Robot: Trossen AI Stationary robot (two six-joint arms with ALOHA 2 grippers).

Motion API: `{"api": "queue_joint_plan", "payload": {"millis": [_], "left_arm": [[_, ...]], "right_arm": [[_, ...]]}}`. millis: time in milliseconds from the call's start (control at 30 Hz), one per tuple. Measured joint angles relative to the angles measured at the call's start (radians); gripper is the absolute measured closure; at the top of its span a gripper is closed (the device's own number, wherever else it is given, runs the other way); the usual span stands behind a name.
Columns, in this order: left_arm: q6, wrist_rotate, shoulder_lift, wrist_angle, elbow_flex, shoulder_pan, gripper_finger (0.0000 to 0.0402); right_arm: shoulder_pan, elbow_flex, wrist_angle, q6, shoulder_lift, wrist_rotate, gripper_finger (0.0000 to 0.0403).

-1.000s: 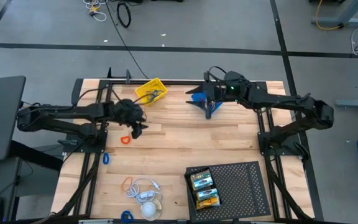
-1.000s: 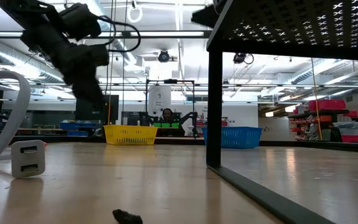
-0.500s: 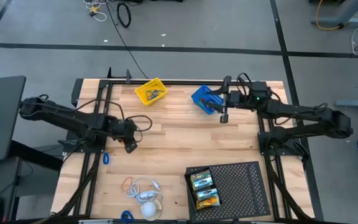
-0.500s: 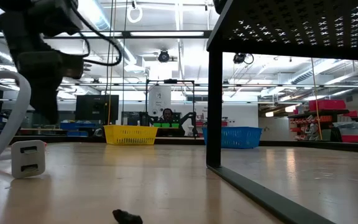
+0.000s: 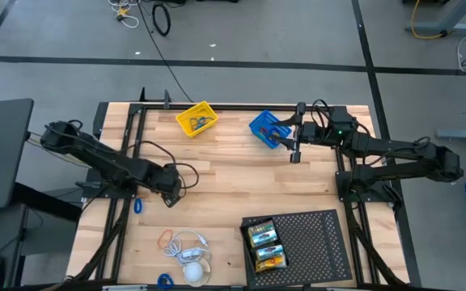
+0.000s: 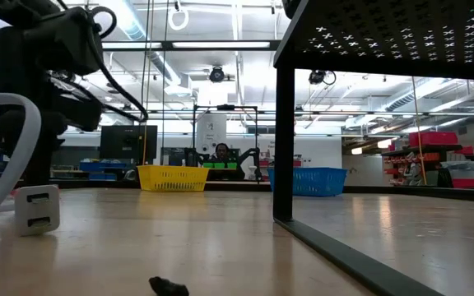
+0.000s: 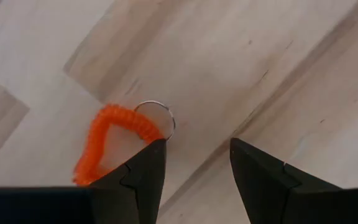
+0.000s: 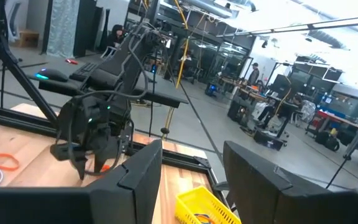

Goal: Pick & Place Office Desk Supplies
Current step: Put the orange spring keychain into the blue basket

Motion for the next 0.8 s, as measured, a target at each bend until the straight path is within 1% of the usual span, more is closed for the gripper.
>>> {"api": "queue_joint_plan", "payload": {"millis": [133,200,367,467,567,633,800], "left_arm": [[0.001,0.003,0.068,0.008,0.004,0.0,0.0218],[0.001,0.002,0.087,0.007,0.006,0.0,0.0226],[0.006,-0.006,0.082,-0.004,0.026,-0.001,0.0261],[0.044,-0.039,0.073,-0.045,0.063,-0.004,0.0277],[0.065,-0.078,0.065,-0.048,0.125,-0.01,0.0281],[0.074,-0.102,0.066,-0.107,0.145,-0.015,0.0282],[0.062,-0.095,0.066,-0.178,0.158,-0.016,0.0282]], "right_arm": [[0.005,0.0,0.0,0.002,0.0,0.0,0.0222],[0.009,0.0,-0.003,0.001,0.0,0.0,0.0222],[0.019,0.0,-0.014,-0.004,0.0,-0.003,0.0222],[0.019,0.0,-0.015,-0.004,0.001,-0.003,0.0222],[0.019,0.0,-0.015,-0.004,0.0,-0.003,0.0222],[0.019,0.0,-0.019,-0.005,0.0,-0.003,0.0222],[0.019,0.0,-0.04,-0.004,0.001,-0.003,0.0222]]}}
